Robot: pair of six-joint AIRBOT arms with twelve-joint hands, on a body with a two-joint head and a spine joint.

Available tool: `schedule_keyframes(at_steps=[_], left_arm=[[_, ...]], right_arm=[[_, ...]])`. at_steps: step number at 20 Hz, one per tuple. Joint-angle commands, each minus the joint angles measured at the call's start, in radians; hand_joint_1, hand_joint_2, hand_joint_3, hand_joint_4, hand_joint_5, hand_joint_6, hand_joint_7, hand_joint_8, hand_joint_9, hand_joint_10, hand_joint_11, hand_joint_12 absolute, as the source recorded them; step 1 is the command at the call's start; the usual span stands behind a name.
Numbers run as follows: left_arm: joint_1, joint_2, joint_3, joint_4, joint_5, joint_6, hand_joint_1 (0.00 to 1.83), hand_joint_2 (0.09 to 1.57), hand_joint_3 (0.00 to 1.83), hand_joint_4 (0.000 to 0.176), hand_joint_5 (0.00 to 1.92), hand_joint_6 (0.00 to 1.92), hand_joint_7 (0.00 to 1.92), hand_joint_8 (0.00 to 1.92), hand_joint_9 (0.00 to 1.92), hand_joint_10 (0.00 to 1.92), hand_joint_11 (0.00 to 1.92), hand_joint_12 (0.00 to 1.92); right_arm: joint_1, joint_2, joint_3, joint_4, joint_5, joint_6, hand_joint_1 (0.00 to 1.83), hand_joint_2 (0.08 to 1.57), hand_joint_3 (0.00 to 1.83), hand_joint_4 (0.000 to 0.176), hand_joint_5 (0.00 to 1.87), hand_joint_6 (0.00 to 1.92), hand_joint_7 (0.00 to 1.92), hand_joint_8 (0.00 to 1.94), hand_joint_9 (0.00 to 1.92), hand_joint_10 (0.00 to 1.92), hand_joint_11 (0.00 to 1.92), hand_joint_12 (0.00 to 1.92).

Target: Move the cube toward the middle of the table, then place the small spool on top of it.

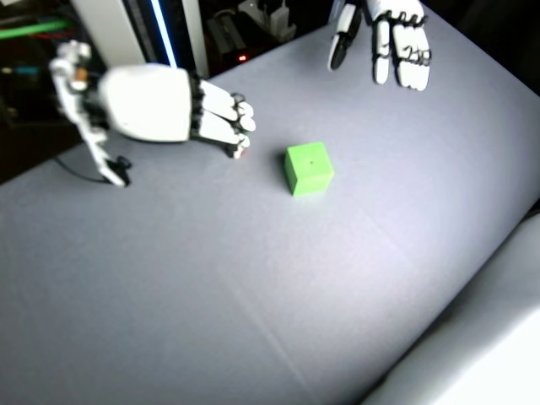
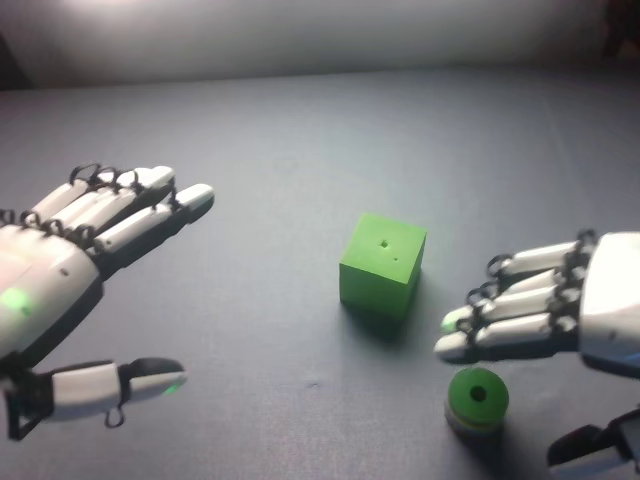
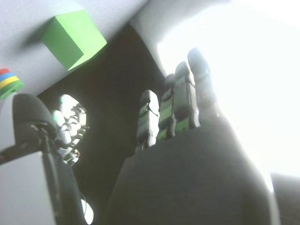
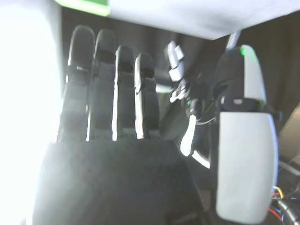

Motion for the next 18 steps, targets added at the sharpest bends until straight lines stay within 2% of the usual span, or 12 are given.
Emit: schedule_keyframes(at_steps=[1,3,4,6,7,8,12,13,14,15,17,18], left_arm=[[0.001,0.014,-0.002,-0.001,-0.154,0.000,0.83,0.97,0.00,0.149,0.14,0.00,0.08,0.00,0.07,0.01,0.00,0.25],[0.024,0.023,-0.011,-0.012,-0.173,0.000,0.82,0.98,0.00,0.139,0.14,0.00,0.07,0.00,0.05,0.01,0.00,0.17],[0.031,0.025,-0.015,-0.016,-0.182,0.000,0.83,0.97,0.00,0.121,0.16,0.00,0.08,0.00,0.06,0.00,0.00,0.37],[0.049,0.031,-0.023,-0.027,-0.203,0.000,0.83,0.96,0.00,0.102,0.17,0.00,0.09,0.00,0.06,0.00,0.00,0.42],[0.062,0.033,-0.029,-0.036,-0.217,-0.002,0.84,0.96,0.00,0.083,0.17,0.00,0.08,0.00,0.06,0.00,0.00,0.46],[0.073,0.034,-0.033,-0.042,-0.225,-0.005,0.84,0.96,0.00,0.077,0.17,0.00,0.08,0.00,0.06,0.00,0.00,0.50],[0.109,0.035,-0.041,-0.062,-0.249,-0.014,0.83,0.97,0.00,0.089,0.18,0.01,0.08,0.00,0.06,0.00,0.00,0.48],[0.110,0.035,-0.041,-0.063,-0.249,-0.014,0.86,0.98,0.00,0.077,0.19,0.00,0.07,0.00,0.05,0.00,0.00,0.44],[0.110,0.035,-0.041,-0.063,-0.249,-0.014,0.87,0.98,0.00,0.087,0.18,0.00,0.07,0.00,0.05,0.00,0.00,0.43],[0.110,0.034,-0.041,-0.063,-0.250,-0.014,0.88,0.98,0.00,0.079,0.19,0.00,0.07,0.00,0.07,0.00,0.00,0.50],[0.110,0.034,-0.041,-0.064,-0.251,-0.015,0.89,0.98,0.00,0.082,0.18,0.00,0.06,0.00,0.05,0.00,0.00,0.47],[0.110,0.034,-0.041,-0.065,-0.251,-0.016,0.89,0.99,0.00,0.070,0.19,0.00,0.06,0.00,0.06,0.00,0.00,0.46]], right_arm=[[0.019,-0.009,0.005,0.012,0.073,0.019,0.72,0.97,0.00,0.000,0.51,0.00,0.50,0.00,0.68,0.00,0.41,1.01],[0.034,-0.040,0.023,-0.009,0.053,0.039,0.73,0.97,0.00,0.000,0.50,0.00,0.50,0.00,0.68,0.00,0.39,1.11],[0.040,-0.051,0.029,-0.018,0.042,0.044,0.79,0.97,0.00,0.000,0.52,0.00,0.55,0.01,0.73,0.02,0.36,1.11],[0.055,-0.076,0.041,-0.037,0.010,0.045,0.78,0.96,0.00,0.000,0.51,0.00,0.53,0.00,0.69,0.00,0.28,1.00],[0.065,-0.094,0.050,-0.046,-0.011,0.045,0.80,0.96,0.00,0.000,0.51,0.00,0.52,0.00,0.66,0.00,0.28,0.93],[0.072,-0.108,0.058,-0.052,-0.025,0.045,0.80,0.97,0.00,0.000,0.52,0.00,0.53,0.00,0.66,0.00,0.36,0.91],[0.096,-0.148,0.084,-0.071,-0.073,0.045,0.82,0.98,0.00,0.000,0.57,0.00,0.61,0.01,0.72,0.01,0.36,1.01],[0.099,-0.150,0.086,-0.074,-0.079,0.045,0.83,0.99,0.00,0.000,0.58,0.00,0.62,0.01,0.74,0.02,0.39,1.10],[0.102,-0.151,0.088,-0.077,-0.086,0.045,0.87,0.98,0.00,0.000,0.61,0.00,0.65,0.01,0.80,0.05,0.43,1.19],[0.105,-0.151,0.090,-0.077,-0.090,0.045,0.88,0.99,0.00,0.000,0.61,0.00,0.66,0.01,0.82,0.07,0.44,1.24],[0.110,-0.152,0.095,-0.077,-0.097,0.045,0.91,0.98,0.00,0.000,0.62,0.00,0.69,0.02,0.86,0.11,0.46,1.22],[0.114,-0.152,0.098,-0.081,-0.101,0.045,0.93,0.97,0.00,0.000,0.62,0.00,0.70,0.01,0.86,0.16,0.50,1.12]])
